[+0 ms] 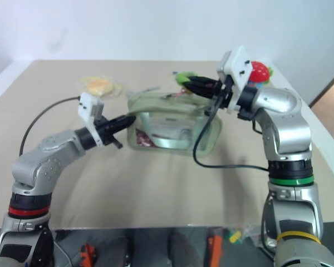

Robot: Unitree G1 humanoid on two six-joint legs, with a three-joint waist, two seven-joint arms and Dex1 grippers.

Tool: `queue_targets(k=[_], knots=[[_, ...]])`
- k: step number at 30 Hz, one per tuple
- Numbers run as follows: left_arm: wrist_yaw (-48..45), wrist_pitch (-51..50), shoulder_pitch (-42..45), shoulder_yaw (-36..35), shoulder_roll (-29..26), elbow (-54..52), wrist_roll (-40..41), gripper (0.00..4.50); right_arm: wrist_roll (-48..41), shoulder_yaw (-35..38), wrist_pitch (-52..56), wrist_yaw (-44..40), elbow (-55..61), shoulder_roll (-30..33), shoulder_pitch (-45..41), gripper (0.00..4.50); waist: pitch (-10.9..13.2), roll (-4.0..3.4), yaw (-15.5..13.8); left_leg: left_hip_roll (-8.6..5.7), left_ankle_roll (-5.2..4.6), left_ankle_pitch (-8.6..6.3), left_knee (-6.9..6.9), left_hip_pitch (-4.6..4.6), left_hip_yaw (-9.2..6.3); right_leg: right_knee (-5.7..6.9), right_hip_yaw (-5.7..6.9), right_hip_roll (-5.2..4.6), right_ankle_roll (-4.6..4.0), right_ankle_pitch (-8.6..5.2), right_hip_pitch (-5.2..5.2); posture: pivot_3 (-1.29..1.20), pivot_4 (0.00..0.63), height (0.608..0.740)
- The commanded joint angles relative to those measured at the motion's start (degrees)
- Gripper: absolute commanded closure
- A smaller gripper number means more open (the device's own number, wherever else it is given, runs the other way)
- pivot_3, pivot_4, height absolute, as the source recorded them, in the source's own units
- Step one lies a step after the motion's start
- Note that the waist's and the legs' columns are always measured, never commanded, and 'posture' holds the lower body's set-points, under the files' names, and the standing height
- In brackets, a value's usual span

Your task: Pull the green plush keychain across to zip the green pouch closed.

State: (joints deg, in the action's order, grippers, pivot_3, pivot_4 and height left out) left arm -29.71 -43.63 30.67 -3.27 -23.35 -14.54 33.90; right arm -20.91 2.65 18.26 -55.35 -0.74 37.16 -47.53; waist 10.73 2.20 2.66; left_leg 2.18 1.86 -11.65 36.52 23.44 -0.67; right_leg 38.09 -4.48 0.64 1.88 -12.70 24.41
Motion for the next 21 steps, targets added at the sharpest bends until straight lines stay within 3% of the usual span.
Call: queue_targets(k=[1,14,21], knots=[[-0.3,1.7,0.2,-1.2,-0.2,-0.7,-0.1,4.50,0.4,2.3,-1.5,0.8,1.2,1.8,-1.2,4.46,0.0,0.00,0.0,-0.01,0.00,0.00,0.00,0.00,0.00,0.00,0.00,-0.01,0.00,0.00,0.00,0.00,0.150,0.740],[-0.3,3.8,-3.2,-1.3,-0.9,-1.8,-0.9,4.50,4.4,6.7,-3.1,0.2,-4.6,14.9,6.6,4.46,0.0,0.00,0.0,-0.04,0.00,-0.01,-0.03,-0.07,0.12,-0.02,-0.13,-0.03,0.02,-0.02,-0.02,0.00,0.150,0.740],[1.0,3.8,-3.3,-0.4,-0.6,-2.7,-1.4,4.50,10.5,5.3,-1.4,7.4,-3.9,15.2,13.6,4.46,0.0,-0.01,0.1,-0.04,-0.02,0.01,-0.02,-0.16,0.21,0.02,-0.25,-0.01,0.07,0.03,-0.04,0.00,0.150,0.740]])
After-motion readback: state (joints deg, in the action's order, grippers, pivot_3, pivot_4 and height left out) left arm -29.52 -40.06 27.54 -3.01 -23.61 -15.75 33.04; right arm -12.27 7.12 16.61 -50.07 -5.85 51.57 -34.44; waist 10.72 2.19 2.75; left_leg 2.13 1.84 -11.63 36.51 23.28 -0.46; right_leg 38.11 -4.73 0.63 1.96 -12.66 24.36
